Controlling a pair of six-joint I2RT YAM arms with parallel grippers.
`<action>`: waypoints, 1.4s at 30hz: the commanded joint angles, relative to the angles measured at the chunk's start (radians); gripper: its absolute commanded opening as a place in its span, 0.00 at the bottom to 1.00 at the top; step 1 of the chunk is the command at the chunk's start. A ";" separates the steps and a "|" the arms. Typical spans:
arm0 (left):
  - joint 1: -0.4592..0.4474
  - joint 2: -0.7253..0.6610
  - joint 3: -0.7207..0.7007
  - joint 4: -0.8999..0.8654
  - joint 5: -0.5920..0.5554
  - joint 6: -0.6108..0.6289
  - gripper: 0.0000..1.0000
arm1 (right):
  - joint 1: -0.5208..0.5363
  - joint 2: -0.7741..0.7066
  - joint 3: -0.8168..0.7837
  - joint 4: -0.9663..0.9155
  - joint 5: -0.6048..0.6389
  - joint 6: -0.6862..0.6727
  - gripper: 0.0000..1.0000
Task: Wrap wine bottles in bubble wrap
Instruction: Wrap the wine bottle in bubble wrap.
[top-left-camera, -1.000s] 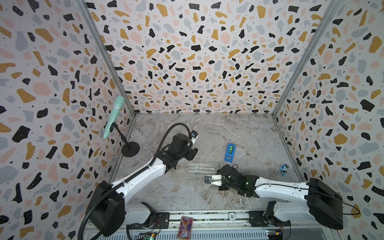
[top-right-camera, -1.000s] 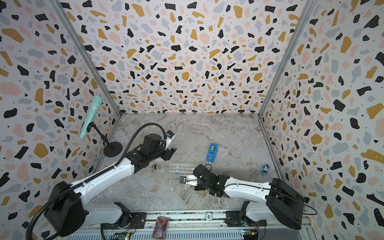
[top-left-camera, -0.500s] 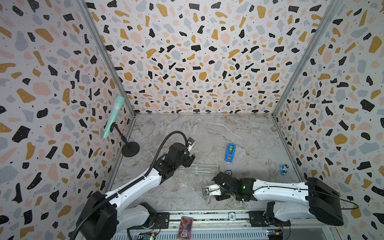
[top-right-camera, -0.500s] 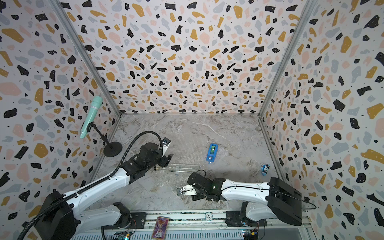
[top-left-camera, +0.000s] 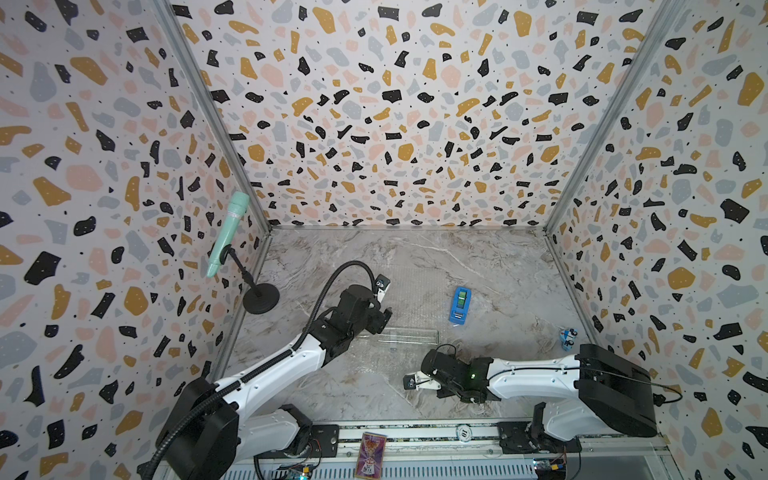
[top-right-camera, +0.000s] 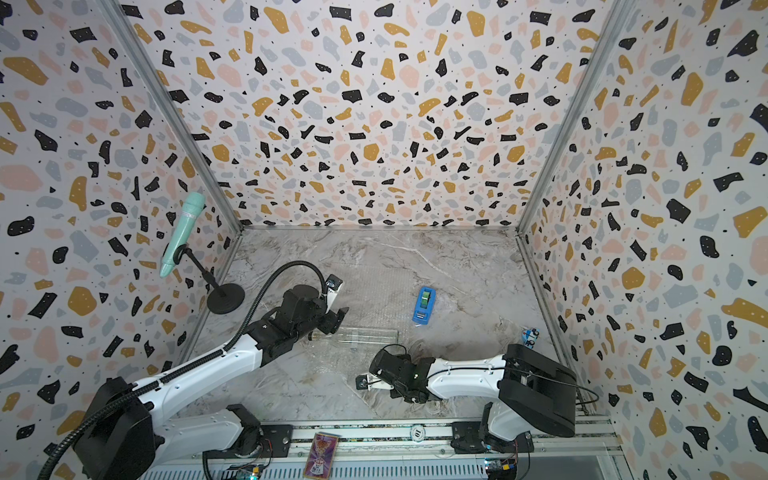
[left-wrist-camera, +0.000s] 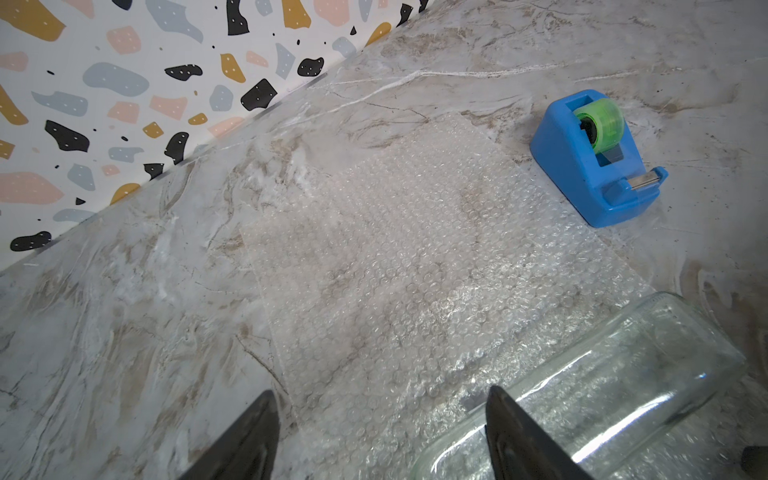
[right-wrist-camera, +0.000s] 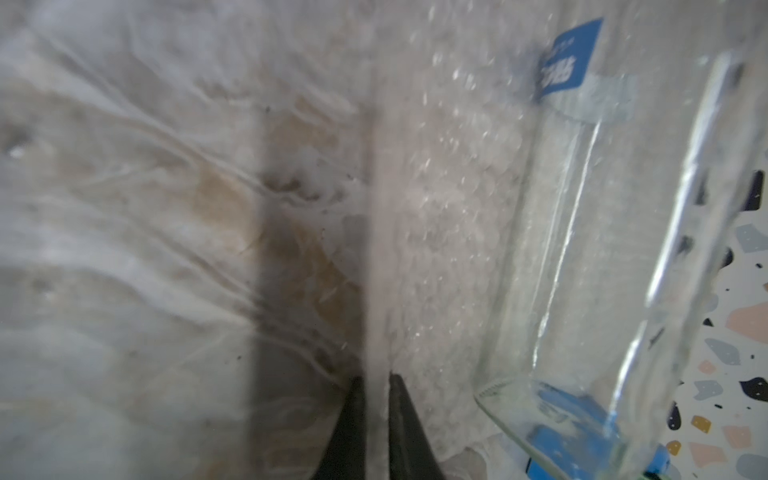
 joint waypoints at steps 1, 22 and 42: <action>-0.002 -0.057 -0.009 0.034 0.019 0.056 0.78 | 0.001 -0.040 -0.002 -0.003 0.037 0.005 0.00; -0.308 -0.122 -0.226 0.176 -0.135 0.424 0.81 | -0.198 -0.235 -0.023 0.149 -0.260 0.115 0.00; -0.310 0.009 -0.143 0.273 -0.140 0.431 0.75 | -0.365 -0.197 0.005 0.283 -0.396 0.340 0.00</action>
